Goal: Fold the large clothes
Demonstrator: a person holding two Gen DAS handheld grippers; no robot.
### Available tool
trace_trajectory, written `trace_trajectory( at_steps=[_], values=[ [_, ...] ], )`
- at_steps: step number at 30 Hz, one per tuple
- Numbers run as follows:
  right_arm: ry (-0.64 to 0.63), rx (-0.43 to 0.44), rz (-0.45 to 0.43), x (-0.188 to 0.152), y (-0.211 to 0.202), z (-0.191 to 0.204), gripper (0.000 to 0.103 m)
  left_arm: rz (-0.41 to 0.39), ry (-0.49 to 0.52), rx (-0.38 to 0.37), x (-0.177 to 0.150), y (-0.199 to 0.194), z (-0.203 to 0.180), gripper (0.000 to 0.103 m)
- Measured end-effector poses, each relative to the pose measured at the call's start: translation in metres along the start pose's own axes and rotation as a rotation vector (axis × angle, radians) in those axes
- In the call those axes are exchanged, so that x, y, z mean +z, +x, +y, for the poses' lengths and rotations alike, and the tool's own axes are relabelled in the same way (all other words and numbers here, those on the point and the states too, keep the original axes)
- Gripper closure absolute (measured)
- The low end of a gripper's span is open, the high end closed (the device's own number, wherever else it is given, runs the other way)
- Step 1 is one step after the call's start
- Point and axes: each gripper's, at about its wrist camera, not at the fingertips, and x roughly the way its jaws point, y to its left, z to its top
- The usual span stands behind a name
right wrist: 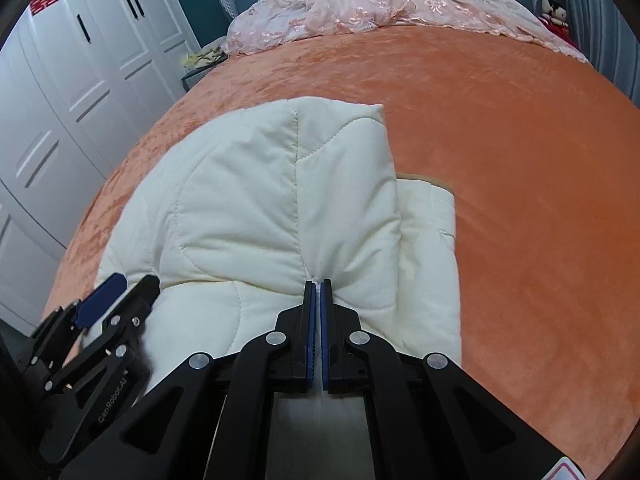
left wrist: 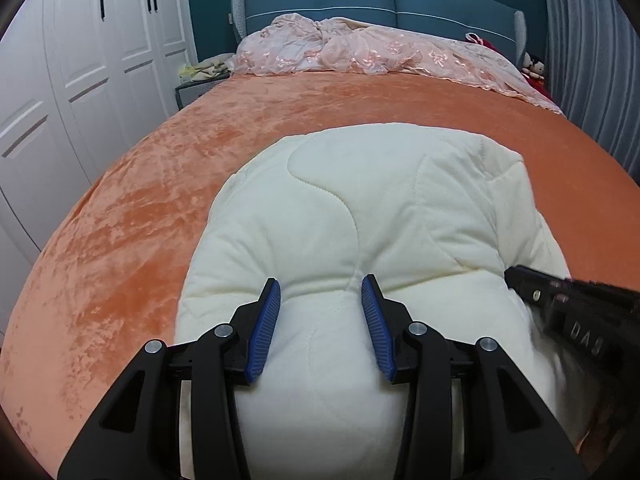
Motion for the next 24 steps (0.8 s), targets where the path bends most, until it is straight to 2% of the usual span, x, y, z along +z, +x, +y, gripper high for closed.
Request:
trace_trajectory(
  at_steps=[3,4,6,9,14,19,22,24],
  values=[
    [0.002,0.047,0.021,-0.022,-0.049,-0.001,0.1,0.04,-0.015,-0.1,-0.021,-0.053,0.014,0.062],
    [-0.007,0.042,0.036,-0.032,-0.058,0.0,0.1,0.056,-0.002,-0.106,-0.029,-0.063,0.015,0.061],
    [-0.015,0.029,0.096,-0.051,-0.057,0.001,0.103,0.086,0.024,-0.067,-0.049,-0.073,0.014,0.061],
    [0.006,0.014,0.137,-0.067,-0.037,0.001,0.103,0.143,0.003,-0.035,-0.062,-0.062,0.016,0.061],
    [-0.026,-0.051,0.15,-0.062,-0.017,0.015,0.103,0.171,0.003,0.038,-0.057,-0.045,0.007,0.06],
    [-0.039,-0.07,0.181,-0.062,-0.013,0.022,0.103,0.185,0.011,0.081,-0.06,-0.034,0.005,0.06],
    [-0.003,-0.074,0.201,-0.056,-0.033,0.024,0.103,0.222,-0.014,0.074,-0.053,-0.043,0.007,0.06],
    [0.016,-0.051,0.157,-0.058,-0.067,0.028,0.093,0.232,-0.051,0.051,-0.046,-0.064,0.013,0.06]
  ],
)
